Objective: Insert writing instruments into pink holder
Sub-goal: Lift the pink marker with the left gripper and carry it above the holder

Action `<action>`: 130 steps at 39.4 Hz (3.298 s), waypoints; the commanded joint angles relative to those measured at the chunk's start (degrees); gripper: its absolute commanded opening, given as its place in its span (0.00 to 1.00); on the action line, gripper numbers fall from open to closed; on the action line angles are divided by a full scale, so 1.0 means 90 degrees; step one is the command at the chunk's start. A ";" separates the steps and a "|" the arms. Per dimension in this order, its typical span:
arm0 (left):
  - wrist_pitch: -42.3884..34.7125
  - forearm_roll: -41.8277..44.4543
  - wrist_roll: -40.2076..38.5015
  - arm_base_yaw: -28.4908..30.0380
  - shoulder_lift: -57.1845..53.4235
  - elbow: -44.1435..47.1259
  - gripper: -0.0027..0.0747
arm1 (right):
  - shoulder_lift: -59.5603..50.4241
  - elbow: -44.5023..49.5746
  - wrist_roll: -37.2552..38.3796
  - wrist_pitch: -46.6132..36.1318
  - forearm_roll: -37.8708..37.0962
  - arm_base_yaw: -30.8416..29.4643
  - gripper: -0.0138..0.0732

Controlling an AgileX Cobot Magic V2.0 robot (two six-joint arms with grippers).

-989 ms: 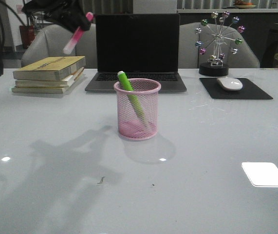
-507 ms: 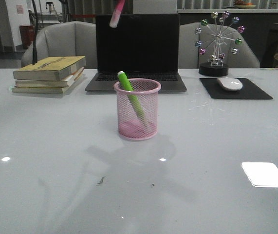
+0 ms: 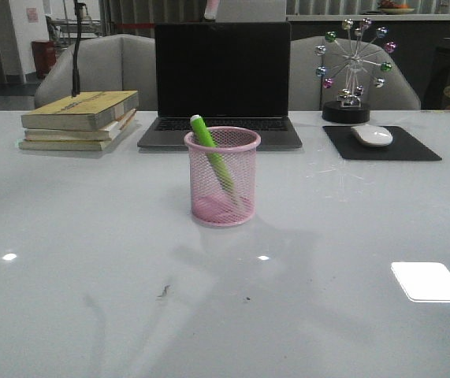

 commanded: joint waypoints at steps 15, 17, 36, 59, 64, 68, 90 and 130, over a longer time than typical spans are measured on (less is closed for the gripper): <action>-0.0311 -0.0048 0.0009 -0.0200 -0.0830 -0.0245 0.16 | -0.0047 -0.0177 -0.0061 -0.0468 0.0014 -0.0034 0.59; -0.0274 -0.0048 0.0009 -0.0200 -0.0858 -0.0245 0.16 | -0.0047 -0.0177 -0.0061 -0.0468 0.0014 -0.0034 0.59; -0.0071 0.2380 -0.1693 -0.0472 -0.0984 -0.0245 0.16 | -0.0047 -0.0177 -0.0061 -0.0468 0.0014 -0.0034 0.59; 0.0055 0.2691 -0.1833 -0.0631 -0.1852 0.0290 0.16 | -0.0047 -0.0177 -0.0061 -0.0468 0.0014 -0.0034 0.59; 0.0118 0.2691 -0.1833 -0.0580 -0.2312 0.0690 0.16 | -0.0047 -0.0177 -0.0061 -0.0468 0.0014 -0.0034 0.59; 0.0074 0.2691 -0.1833 -0.0487 -0.2742 0.1011 0.16 | -0.0047 -0.0177 -0.0061 -0.0468 0.0014 -0.0034 0.59; -0.3339 0.2402 -0.1833 -0.0378 -0.4831 0.5195 0.16 | -0.0047 -0.0177 -0.0061 -0.0468 0.0014 -0.0034 0.59; -0.8200 0.2525 -0.2139 -0.1028 -0.2586 0.6856 0.16 | -0.0047 -0.0177 -0.0061 -0.0468 0.0014 -0.0034 0.59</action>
